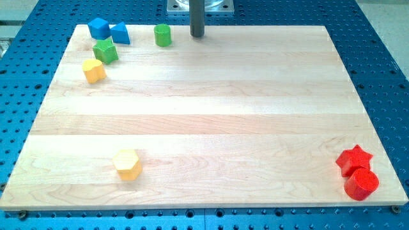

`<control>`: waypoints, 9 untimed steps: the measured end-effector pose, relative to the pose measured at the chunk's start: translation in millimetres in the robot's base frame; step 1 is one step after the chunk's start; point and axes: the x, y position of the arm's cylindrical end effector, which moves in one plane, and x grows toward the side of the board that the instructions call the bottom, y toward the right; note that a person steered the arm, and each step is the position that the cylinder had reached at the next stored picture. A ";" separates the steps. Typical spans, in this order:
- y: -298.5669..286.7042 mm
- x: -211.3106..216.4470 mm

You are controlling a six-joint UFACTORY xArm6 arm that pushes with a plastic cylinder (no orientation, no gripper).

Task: Push the cube left beside the triangle

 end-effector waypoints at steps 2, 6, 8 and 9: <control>-96.6 -4.1; -224.0 -5.3; -285.5 -4.4; -285.5 -4.4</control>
